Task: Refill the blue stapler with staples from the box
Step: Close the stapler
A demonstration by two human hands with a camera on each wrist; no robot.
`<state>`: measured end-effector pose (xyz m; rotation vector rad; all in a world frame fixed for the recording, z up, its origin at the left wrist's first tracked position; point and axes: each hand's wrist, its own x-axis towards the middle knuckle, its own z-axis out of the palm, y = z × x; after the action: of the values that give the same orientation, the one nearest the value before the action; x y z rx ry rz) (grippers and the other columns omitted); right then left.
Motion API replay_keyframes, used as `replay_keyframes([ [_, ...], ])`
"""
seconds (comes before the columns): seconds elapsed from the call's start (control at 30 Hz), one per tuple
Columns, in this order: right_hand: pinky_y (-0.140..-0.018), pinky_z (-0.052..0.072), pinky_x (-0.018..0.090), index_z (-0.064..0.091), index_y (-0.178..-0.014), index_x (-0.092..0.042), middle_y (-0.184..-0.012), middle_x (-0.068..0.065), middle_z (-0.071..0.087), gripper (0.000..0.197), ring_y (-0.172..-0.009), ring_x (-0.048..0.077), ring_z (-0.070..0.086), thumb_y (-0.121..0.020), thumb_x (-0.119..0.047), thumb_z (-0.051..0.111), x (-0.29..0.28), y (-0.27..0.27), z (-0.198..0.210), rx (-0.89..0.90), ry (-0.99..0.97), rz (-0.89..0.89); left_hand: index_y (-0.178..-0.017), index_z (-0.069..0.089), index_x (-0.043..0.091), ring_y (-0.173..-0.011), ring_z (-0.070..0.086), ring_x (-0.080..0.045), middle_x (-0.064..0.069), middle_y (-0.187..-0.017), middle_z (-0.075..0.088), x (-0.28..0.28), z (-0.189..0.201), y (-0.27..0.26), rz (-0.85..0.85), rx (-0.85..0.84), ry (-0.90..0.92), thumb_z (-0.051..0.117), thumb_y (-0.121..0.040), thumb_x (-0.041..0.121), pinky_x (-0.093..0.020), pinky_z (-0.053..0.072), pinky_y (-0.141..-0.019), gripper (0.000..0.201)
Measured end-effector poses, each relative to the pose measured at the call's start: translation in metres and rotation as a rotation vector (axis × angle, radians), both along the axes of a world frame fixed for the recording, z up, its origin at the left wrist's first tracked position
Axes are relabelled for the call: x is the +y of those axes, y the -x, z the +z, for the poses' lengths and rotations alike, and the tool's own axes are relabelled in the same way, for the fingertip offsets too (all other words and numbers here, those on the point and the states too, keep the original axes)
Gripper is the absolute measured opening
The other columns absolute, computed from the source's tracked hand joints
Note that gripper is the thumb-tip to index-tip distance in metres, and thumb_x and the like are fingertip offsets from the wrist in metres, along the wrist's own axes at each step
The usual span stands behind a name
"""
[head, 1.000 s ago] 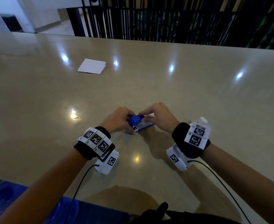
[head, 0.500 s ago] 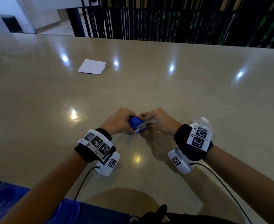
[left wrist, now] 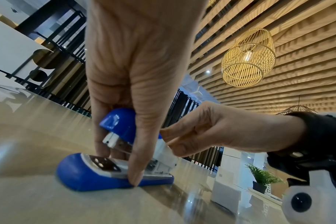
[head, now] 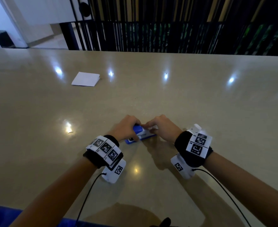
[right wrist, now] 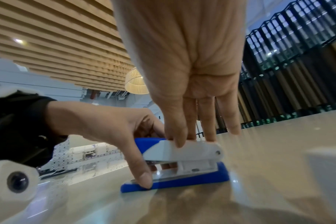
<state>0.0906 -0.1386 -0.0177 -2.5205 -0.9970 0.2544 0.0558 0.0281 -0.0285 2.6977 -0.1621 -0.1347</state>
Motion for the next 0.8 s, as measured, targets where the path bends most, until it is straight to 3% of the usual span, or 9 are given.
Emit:
replay_keyframes([
  [0.13,-0.095,0.049,0.042,0.067,-0.122,-0.017,-0.118,0.011,0.07,0.038,-0.109,0.028,0.064,-0.086,-0.007,0.06,-0.026,-0.005,-0.001,0.02,0.015,-0.081,-0.091,0.072,0.001,-0.068,0.05,-0.016,-0.002,-0.077,0.058,-0.014,0.001,-0.016,-0.018,0.011,0.013,0.086,-0.063,0.016,-0.012,0.028,-0.05,0.035],
  [0.3,-0.105,0.039,0.041,0.055,-0.134,-0.011,-0.137,0.014,0.056,0.044,-0.126,0.033,0.051,-0.092,-0.001,0.046,-0.05,-0.002,0.007,-0.002,0.124,-0.131,-0.095,0.072,-0.001,-0.071,0.056,-0.018,-0.012,-0.087,0.07,-0.037,0.007,-0.042,-0.045,0.041,0.03,0.086,-0.062,0.013,-0.022,0.04,-0.061,0.038],
  [0.47,-0.112,0.031,0.035,0.038,-0.145,-0.016,-0.153,0.006,0.038,0.049,-0.133,0.031,0.043,-0.097,-0.004,0.039,-0.06,-0.006,0.008,-0.065,0.26,-0.17,-0.089,0.073,0.001,-0.066,0.054,-0.017,-0.004,-0.075,0.061,-0.05,0.009,-0.063,-0.054,0.035,0.051,0.086,-0.063,0.011,-0.012,0.032,-0.051,0.031],
  [0.63,-0.112,0.03,0.039,0.036,-0.146,-0.015,-0.15,0.01,0.041,0.05,-0.132,0.032,0.042,-0.097,-0.005,0.038,-0.06,-0.008,0.013,-0.019,0.265,-0.195,-0.097,0.073,0.0,-0.072,0.056,-0.017,-0.014,-0.093,0.071,-0.05,0.008,-0.068,-0.042,0.052,0.062,0.085,-0.064,0.012,-0.019,0.04,-0.06,0.037],
  [0.8,-0.111,0.035,0.041,0.046,-0.14,-0.011,-0.143,0.014,0.05,0.053,-0.13,0.034,0.046,-0.089,-0.005,0.054,-0.059,-0.013,0.012,0.067,0.196,-0.23,-0.102,0.072,0.0,-0.077,0.056,-0.018,-0.016,-0.101,0.071,-0.049,0.006,-0.069,-0.056,0.045,0.059,0.084,-0.065,0.013,-0.024,0.042,-0.067,0.041],
])
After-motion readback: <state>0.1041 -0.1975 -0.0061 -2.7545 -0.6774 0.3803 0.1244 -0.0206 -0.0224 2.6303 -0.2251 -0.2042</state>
